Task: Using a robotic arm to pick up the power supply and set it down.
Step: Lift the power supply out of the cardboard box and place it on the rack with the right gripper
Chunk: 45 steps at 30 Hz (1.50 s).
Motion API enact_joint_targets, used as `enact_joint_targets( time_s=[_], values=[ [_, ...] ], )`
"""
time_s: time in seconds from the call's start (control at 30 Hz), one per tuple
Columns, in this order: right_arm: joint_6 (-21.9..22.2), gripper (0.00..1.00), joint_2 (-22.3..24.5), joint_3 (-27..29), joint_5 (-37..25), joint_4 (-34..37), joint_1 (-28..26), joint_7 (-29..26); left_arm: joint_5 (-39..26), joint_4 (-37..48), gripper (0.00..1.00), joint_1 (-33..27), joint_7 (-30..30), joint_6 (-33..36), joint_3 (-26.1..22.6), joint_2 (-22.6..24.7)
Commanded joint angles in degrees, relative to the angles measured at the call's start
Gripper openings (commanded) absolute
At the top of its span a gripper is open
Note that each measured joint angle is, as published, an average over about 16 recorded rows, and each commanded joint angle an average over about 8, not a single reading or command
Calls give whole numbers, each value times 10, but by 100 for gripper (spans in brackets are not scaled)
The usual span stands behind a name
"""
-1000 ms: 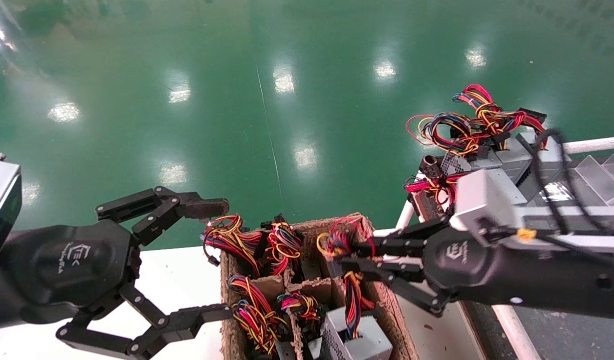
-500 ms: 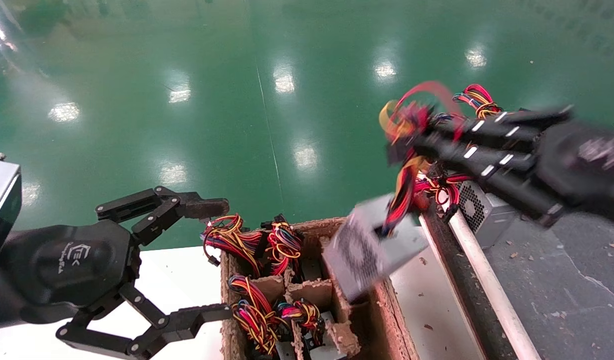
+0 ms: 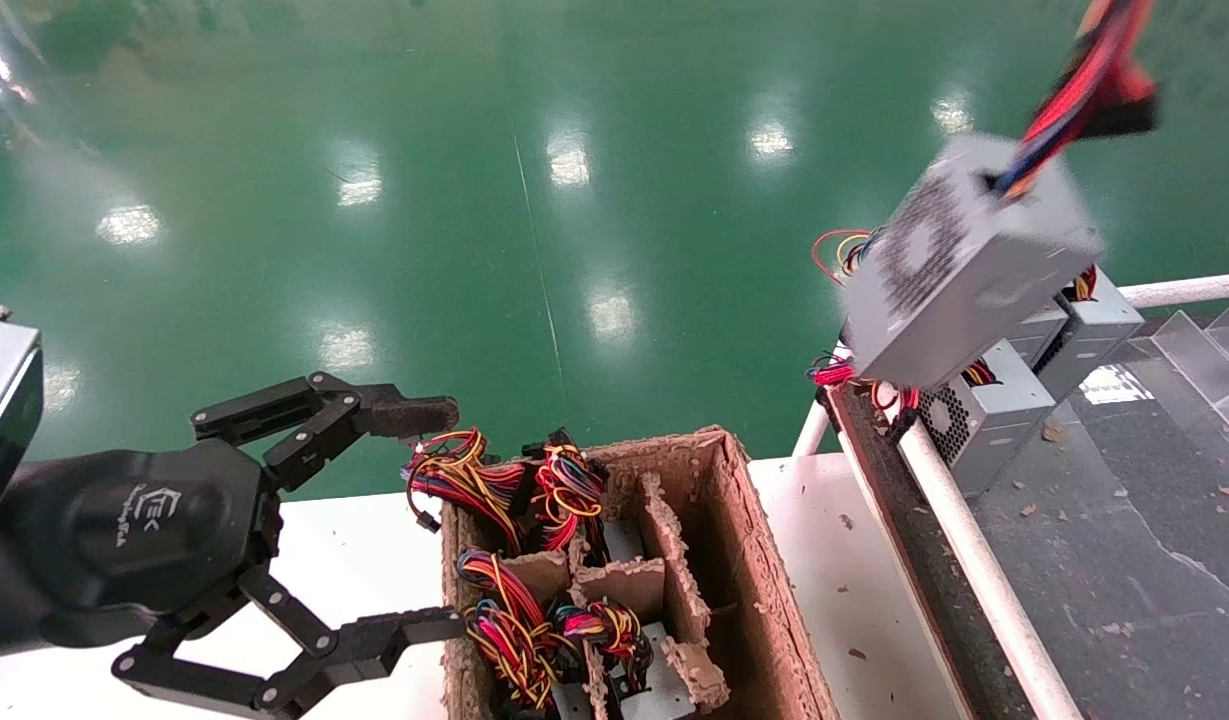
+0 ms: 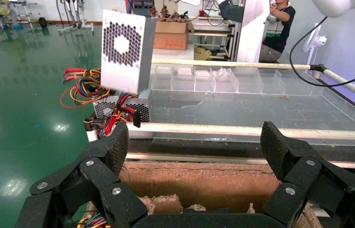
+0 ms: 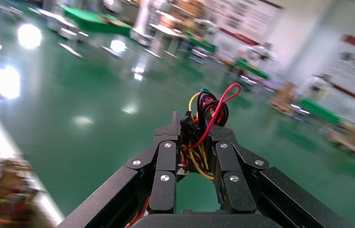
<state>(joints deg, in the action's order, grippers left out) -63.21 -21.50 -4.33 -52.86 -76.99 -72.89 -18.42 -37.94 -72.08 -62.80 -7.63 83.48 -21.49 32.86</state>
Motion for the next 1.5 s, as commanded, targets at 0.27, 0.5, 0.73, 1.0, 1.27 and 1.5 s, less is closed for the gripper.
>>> enact_joint_targets(
  time_s=[0.27,0.5,0.73,1.0,1.27,1.5],
  values=[
    [60,0,48,9,-55,11,17,-8,0,0,100,0,0,0,0,0],
    [94,0,72,20,-77,27,79,2,0,0,100,0,0,0,0,0],
    [107,0,85,35,-77,41,150,26,0,0,100,0,0,0,0,0],
    [123,0,90,66,-63,48,207,48,0,0,100,0,0,0,0,0],
    [108,0,103,99,-45,60,252,64,0,0,100,0,0,0,0,0],
    [97,0,110,105,-54,54,285,72,0,0,100,0,0,0,0,0]
  ],
)
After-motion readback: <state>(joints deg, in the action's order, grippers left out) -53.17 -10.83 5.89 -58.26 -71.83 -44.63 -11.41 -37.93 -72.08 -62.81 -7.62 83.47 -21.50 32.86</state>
